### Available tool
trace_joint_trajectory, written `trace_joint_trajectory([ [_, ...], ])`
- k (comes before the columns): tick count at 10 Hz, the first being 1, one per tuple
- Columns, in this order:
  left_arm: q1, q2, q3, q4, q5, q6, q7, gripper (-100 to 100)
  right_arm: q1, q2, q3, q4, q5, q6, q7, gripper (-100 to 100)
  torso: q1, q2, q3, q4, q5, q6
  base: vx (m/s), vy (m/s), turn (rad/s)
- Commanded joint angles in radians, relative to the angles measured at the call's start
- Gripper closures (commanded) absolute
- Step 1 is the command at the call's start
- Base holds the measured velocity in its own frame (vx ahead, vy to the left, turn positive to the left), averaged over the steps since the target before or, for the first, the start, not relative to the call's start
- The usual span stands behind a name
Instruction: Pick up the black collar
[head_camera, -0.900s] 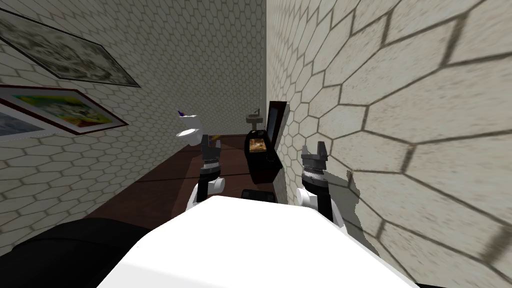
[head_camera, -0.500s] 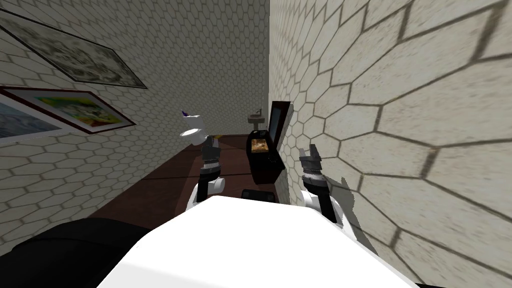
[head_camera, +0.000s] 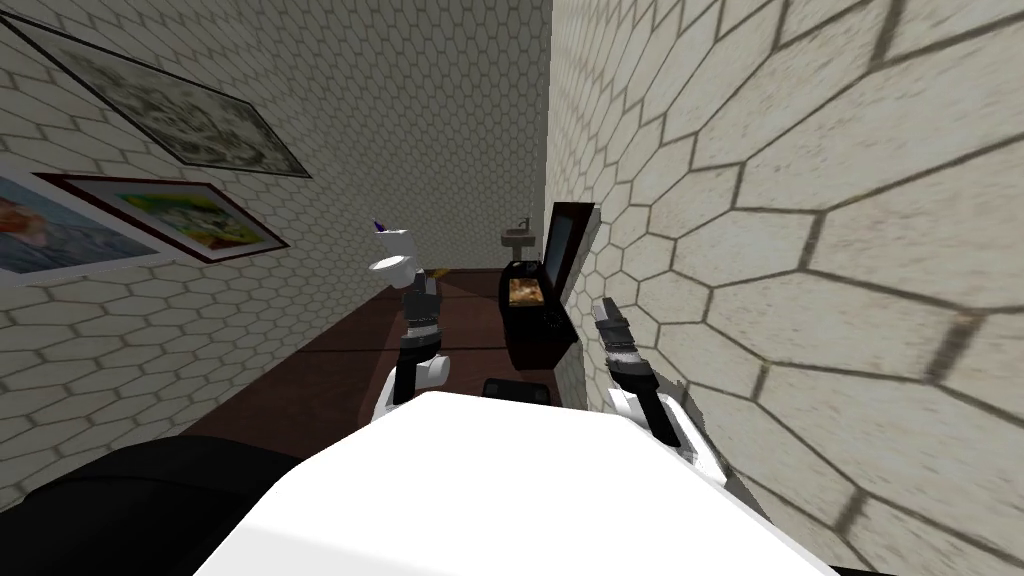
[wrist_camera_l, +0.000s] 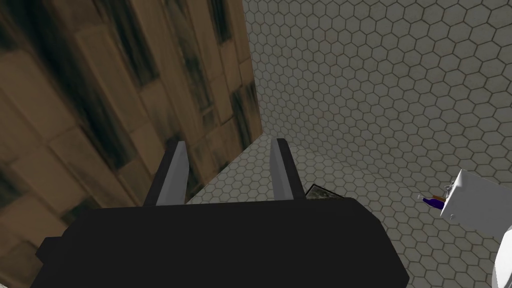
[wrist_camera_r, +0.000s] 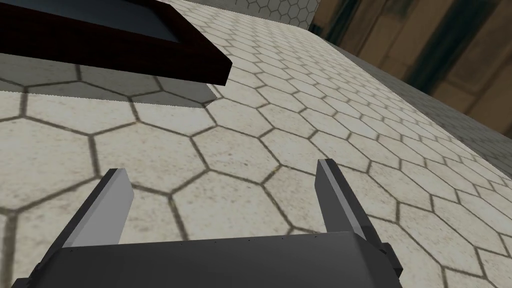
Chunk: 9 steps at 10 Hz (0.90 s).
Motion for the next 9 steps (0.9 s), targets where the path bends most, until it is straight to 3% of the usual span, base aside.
trace_joint_trajectory([
  [1, 0.0, 0.0, 0.0, 0.0, 0.0, 0.0, 0.0, 0, -0.002, -0.05, -0.001, 0.05, 0.029, 0.009, 0.005, -100, 0.0, 0.0, 0.0, 0.0, 0.0, 0.0, 0.028, 0.096, 0.171],
  [9, 0.0, 0.0, 0.0, 0.0, 0.0, 0.0, 0.0, 0, -0.001, -0.263, 0.0, 0.23, 0.111, 0.011, 0.022, -100, 0.001, 0.0, 0.0, 0.0, 0.0, 0.0, 0.023, 0.072, 0.087],
])
